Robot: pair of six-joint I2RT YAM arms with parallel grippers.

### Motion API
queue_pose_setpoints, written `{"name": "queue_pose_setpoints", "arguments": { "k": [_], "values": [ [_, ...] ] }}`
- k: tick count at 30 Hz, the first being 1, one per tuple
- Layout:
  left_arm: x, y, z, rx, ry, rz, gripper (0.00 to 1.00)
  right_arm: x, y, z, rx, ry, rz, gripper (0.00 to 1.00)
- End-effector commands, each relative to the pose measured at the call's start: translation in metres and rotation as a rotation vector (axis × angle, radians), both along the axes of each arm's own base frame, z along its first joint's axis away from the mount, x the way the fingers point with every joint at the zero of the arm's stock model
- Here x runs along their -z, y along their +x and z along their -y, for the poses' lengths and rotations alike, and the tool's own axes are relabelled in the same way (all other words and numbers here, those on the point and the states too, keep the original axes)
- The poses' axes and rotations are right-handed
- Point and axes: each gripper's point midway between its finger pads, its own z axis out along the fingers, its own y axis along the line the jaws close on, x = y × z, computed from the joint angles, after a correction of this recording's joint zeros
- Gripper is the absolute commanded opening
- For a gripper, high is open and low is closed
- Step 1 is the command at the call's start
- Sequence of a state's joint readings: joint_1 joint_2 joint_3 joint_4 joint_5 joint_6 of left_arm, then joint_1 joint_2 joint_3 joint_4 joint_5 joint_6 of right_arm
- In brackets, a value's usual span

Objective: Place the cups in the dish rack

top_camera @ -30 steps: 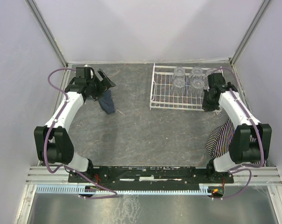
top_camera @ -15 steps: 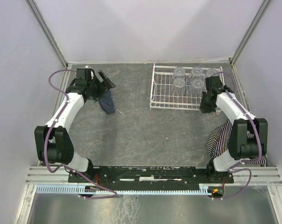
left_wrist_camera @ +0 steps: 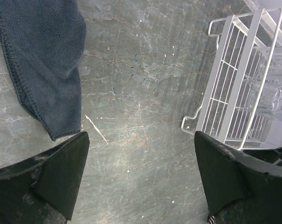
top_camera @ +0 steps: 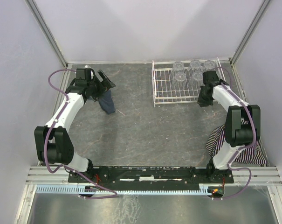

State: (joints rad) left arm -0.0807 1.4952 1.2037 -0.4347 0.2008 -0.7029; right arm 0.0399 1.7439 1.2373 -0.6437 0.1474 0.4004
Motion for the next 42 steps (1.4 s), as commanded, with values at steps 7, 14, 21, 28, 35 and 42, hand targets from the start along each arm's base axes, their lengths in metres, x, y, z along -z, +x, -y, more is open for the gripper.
{"name": "queue_pose_setpoints", "arguments": {
  "k": [7, 14, 21, 28, 35, 42],
  "values": [
    [-0.016, 0.014, -0.010, -0.010, 0.062, 0.077, 0.99, -0.040, 0.056, -0.013, -0.004, 0.014, 0.183, 0.00],
    [0.007, 0.016, -0.050, -0.156, 0.219, 0.114, 0.99, -0.092, -0.005, -0.014, 0.019, 0.049, 0.232, 0.01],
    [0.028, 0.009, -0.084, -0.190, 0.381, 0.146, 0.99, -0.142, -0.045, -0.003, -0.021, -0.006, 0.312, 0.57],
    [0.053, -0.016, -0.126, -0.257, 0.626, 0.239, 0.99, -0.163, -0.066, 0.010, -0.011, -0.064, 0.378, 1.00],
    [0.065, -0.031, -0.146, -0.313, 0.752, 0.369, 0.99, -0.155, -0.072, 0.006, -0.024, -0.029, 0.367, 1.00],
    [0.064, -0.039, -0.134, -0.284, 0.745, 0.612, 0.99, -0.125, -0.062, 0.007, 0.018, -0.026, 0.333, 1.00]
  ]
}}
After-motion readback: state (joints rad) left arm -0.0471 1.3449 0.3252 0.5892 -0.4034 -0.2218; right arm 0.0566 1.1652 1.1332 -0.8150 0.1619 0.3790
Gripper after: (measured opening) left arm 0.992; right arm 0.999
